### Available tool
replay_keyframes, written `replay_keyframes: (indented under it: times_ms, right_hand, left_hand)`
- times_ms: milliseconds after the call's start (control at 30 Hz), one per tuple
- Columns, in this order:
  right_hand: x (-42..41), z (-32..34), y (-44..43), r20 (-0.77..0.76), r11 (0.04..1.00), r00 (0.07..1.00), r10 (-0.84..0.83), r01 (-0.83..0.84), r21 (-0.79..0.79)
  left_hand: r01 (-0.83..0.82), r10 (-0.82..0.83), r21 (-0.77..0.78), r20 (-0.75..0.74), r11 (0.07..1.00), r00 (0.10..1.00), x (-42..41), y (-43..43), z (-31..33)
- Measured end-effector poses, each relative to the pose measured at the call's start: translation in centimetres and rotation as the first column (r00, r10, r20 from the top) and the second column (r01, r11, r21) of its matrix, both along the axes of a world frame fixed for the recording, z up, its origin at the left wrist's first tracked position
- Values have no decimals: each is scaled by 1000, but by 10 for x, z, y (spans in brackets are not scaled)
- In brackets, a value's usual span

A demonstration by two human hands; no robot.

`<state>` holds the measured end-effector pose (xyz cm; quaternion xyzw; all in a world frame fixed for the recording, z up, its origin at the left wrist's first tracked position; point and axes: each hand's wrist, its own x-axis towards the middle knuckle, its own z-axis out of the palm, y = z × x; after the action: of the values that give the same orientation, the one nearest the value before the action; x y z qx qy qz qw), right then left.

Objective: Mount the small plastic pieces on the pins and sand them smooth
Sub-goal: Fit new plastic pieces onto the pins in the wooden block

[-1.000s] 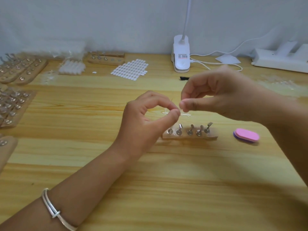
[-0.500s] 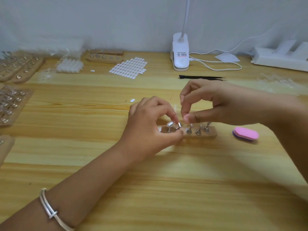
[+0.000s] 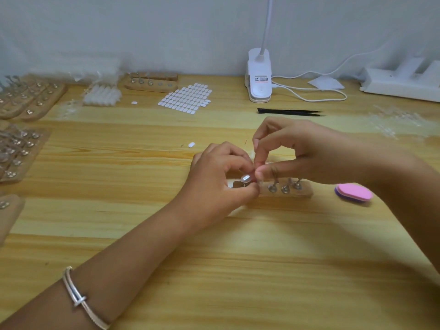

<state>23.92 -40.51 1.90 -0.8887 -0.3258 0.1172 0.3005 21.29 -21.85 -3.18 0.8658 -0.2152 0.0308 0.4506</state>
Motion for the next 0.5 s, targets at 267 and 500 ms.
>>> replay_keyframes:
  times_ms: [267, 500]
  right_hand:
    - [1, -2, 0, 130, 998, 991, -21, 30, -62]
    - [1, -3, 0, 68, 998, 997, -42, 45, -42]
  left_hand:
    - [-5, 5, -17, -12, 1000, 1000, 1, 1, -1]
    - [-6, 6, -21, -11, 1000, 1000, 3, 2, -3]
